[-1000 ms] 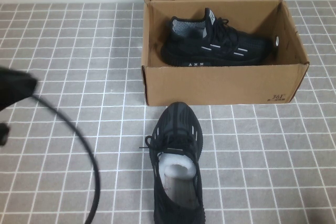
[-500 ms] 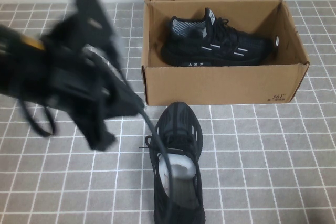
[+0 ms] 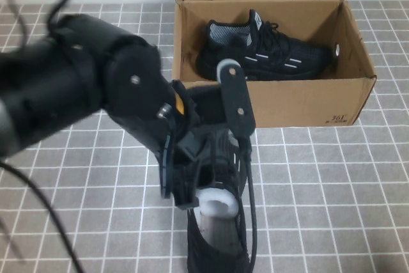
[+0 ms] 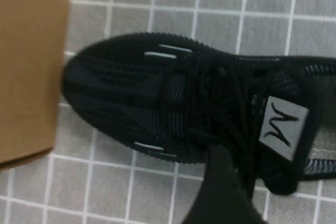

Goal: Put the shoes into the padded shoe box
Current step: Pick up the shoe from the table, then place the shoe in the shoe box

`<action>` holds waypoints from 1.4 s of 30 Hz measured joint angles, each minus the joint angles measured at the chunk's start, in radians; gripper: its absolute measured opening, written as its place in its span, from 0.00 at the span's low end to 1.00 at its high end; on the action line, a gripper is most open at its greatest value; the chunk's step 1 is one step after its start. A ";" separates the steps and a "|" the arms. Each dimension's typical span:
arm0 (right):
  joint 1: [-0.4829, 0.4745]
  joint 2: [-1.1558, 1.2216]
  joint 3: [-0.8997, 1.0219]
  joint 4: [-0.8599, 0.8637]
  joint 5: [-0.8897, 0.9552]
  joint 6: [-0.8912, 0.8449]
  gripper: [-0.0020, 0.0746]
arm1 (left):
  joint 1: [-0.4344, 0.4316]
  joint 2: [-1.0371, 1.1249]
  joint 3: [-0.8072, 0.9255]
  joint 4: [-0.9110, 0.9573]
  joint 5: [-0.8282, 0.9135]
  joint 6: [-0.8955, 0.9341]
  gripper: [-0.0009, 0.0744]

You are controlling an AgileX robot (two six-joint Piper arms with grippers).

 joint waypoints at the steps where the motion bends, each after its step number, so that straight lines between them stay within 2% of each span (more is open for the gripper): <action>1: 0.000 0.000 0.000 -0.002 0.000 0.000 0.02 | -0.002 0.017 0.000 0.003 -0.005 -0.002 0.57; 8: 0.000 0.000 0.000 -0.011 0.000 0.000 0.02 | -0.004 0.111 0.000 0.010 -0.048 -0.006 0.58; 10: 0.000 0.000 0.000 -0.011 0.000 0.000 0.02 | -0.004 0.134 0.000 0.010 -0.061 -0.010 0.55; 12: 0.000 0.000 0.000 -0.013 0.000 0.000 0.02 | -0.006 0.146 0.000 0.010 -0.065 -0.017 0.41; 14: 0.000 0.000 0.000 -0.020 0.000 0.000 0.02 | -0.006 0.148 -0.002 0.010 -0.063 -0.024 0.19; 16: 0.000 0.000 0.000 -0.034 0.000 0.000 0.02 | -0.008 0.148 -0.017 0.003 -0.042 -0.033 0.10; 18: 0.000 0.000 0.000 -0.044 -0.001 0.000 0.02 | -0.008 0.149 -0.048 -0.017 -0.017 -0.048 0.05; 24: 0.000 0.000 0.000 -0.048 -0.002 0.000 0.02 | -0.008 0.153 -0.191 -0.116 0.052 -0.145 0.03; 33: 0.000 0.000 0.000 -0.051 -0.002 0.000 0.02 | -0.008 0.153 -0.431 -0.190 0.055 -0.562 0.03; 37: 0.000 0.000 0.000 -0.051 -0.002 0.000 0.02 | -0.008 0.153 -0.491 -0.190 -0.039 -0.758 0.03; 42: 0.000 0.000 0.000 -0.051 -0.002 0.000 0.02 | -0.008 0.160 -0.507 -0.186 -0.259 -0.880 0.03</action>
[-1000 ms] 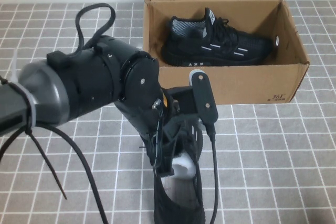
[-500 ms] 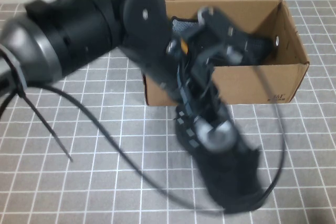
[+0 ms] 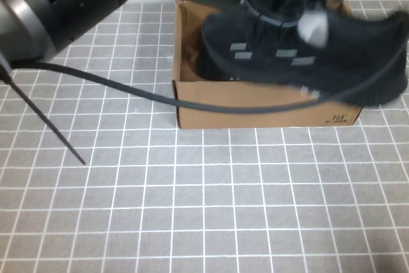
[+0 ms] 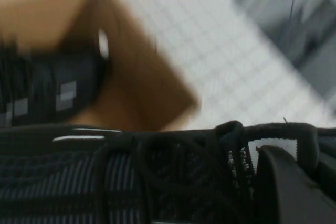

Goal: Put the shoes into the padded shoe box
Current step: Place the shoe in the shoe box

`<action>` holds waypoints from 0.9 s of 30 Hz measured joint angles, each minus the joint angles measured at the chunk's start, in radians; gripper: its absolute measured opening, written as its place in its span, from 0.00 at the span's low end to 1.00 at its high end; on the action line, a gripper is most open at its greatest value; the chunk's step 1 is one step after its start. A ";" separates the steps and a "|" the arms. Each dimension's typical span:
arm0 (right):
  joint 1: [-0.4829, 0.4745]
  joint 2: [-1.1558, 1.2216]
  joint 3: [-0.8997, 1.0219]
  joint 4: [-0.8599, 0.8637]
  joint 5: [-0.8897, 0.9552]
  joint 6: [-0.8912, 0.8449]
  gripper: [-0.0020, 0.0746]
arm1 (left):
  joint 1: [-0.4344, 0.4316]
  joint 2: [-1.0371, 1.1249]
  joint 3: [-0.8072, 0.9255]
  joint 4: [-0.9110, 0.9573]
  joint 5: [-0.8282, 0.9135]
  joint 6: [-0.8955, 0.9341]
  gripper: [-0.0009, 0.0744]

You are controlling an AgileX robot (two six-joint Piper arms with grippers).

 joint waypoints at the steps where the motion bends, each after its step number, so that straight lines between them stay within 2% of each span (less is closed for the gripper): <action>1: 0.000 0.000 0.000 0.000 0.000 0.000 0.02 | 0.000 0.005 -0.002 0.006 -0.049 -0.014 0.03; 9: 0.000 0.000 0.000 -0.002 0.000 0.000 0.02 | 0.040 0.090 -0.002 0.056 -0.291 -0.138 0.02; 17: 0.000 0.000 0.000 -0.013 0.000 0.000 0.02 | 0.097 0.183 -0.002 0.069 -0.336 -0.156 0.02; 27: 0.000 0.000 0.000 -0.041 -0.001 0.000 0.02 | 0.099 0.320 -0.002 0.066 -0.385 -0.156 0.02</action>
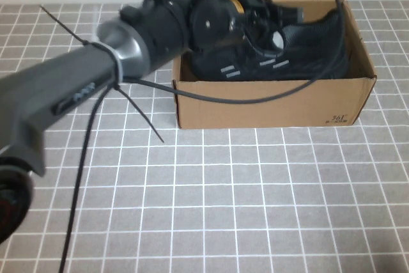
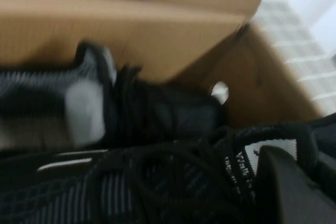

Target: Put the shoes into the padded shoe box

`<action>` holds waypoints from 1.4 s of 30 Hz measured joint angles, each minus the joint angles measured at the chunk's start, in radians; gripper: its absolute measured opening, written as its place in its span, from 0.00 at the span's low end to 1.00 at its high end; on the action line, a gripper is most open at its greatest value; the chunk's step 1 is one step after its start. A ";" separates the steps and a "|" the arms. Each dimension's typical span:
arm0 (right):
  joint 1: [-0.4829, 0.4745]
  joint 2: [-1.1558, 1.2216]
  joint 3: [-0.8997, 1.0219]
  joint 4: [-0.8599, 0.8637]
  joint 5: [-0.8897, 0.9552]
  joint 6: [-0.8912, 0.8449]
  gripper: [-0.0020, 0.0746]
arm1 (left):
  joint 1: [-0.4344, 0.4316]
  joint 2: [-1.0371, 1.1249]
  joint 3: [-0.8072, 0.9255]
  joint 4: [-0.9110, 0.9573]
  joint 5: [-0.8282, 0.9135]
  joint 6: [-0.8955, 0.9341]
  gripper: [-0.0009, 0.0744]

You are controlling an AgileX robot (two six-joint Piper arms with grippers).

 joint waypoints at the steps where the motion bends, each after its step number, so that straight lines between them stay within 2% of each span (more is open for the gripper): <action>1: 0.000 0.000 0.000 -0.002 0.000 0.000 0.02 | 0.000 0.013 0.000 -0.001 0.000 -0.001 0.02; 13: 0.000 0.000 0.000 -0.016 -0.002 0.000 0.02 | -0.012 0.035 0.000 -0.005 -0.006 -0.009 0.03; 16: 0.000 0.000 0.000 -0.018 -0.002 0.000 0.02 | -0.012 0.035 0.000 -0.005 -0.019 -0.007 0.12; 21: 0.000 0.000 0.000 -0.019 -0.002 0.000 0.02 | -0.012 0.023 -0.002 -0.005 -0.033 -0.003 0.40; 23: 0.000 0.000 0.000 -0.019 -0.002 0.000 0.02 | -0.012 0.006 -0.002 -0.001 -0.015 0.009 0.45; 26: 0.000 0.000 0.000 -0.019 -0.002 0.000 0.02 | -0.012 -0.047 -0.002 0.032 0.067 0.100 0.39; 30: 0.000 0.000 0.000 -0.020 -0.002 0.000 0.02 | -0.012 -0.172 -0.002 0.105 0.260 0.316 0.12; 32: 0.000 0.000 0.000 -0.020 -0.002 0.000 0.02 | -0.013 -0.248 -0.002 0.149 0.365 0.366 0.06; 38: 0.000 0.000 0.000 -0.020 -0.002 0.000 0.02 | -0.013 -0.476 -0.002 0.239 0.612 0.423 0.02; 42: 0.000 0.000 0.000 -0.020 -0.002 0.000 0.02 | -0.016 -0.661 0.060 0.249 0.656 0.432 0.01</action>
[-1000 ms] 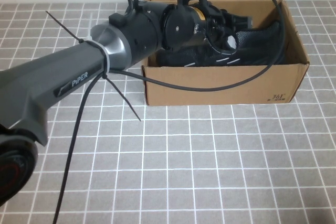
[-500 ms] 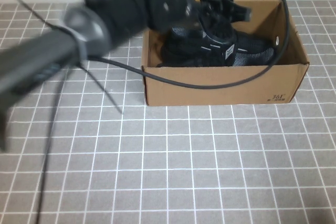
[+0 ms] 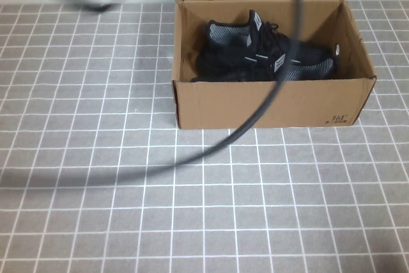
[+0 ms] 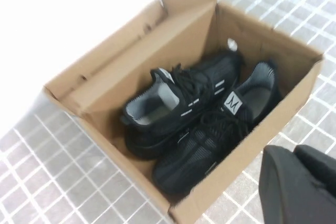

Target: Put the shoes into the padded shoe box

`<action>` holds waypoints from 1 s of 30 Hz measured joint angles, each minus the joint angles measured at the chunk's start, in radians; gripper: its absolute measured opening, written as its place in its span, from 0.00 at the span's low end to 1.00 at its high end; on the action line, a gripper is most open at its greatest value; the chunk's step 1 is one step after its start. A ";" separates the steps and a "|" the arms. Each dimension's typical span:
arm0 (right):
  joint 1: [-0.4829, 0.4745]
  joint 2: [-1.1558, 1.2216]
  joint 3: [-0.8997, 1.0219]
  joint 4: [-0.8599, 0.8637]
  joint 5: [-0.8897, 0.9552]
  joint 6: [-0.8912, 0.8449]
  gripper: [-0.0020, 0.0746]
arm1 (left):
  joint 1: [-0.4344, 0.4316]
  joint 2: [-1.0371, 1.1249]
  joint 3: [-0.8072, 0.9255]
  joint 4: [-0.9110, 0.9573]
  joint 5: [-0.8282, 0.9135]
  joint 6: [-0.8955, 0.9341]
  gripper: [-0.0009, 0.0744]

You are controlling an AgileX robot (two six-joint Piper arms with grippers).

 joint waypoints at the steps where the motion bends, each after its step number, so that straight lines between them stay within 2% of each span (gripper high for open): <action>1: 0.000 0.000 0.000 0.000 0.000 0.000 0.02 | 0.000 -0.040 0.030 0.000 -0.005 0.000 0.01; 12: 0.000 0.000 0.000 0.000 0.000 0.000 0.02 | -0.002 -0.526 0.583 0.000 -0.093 0.008 0.01; 17: 0.000 0.000 0.000 0.000 0.000 0.000 0.02 | -0.002 -0.696 0.776 0.000 -0.102 -0.061 0.01; 25: 0.000 0.000 0.000 0.000 0.000 0.000 0.02 | -0.002 -0.899 0.973 0.007 -0.193 -0.094 0.01; 30: 0.000 0.000 0.000 0.000 0.000 0.000 0.02 | -0.002 -0.910 0.999 0.011 -0.207 -0.096 0.01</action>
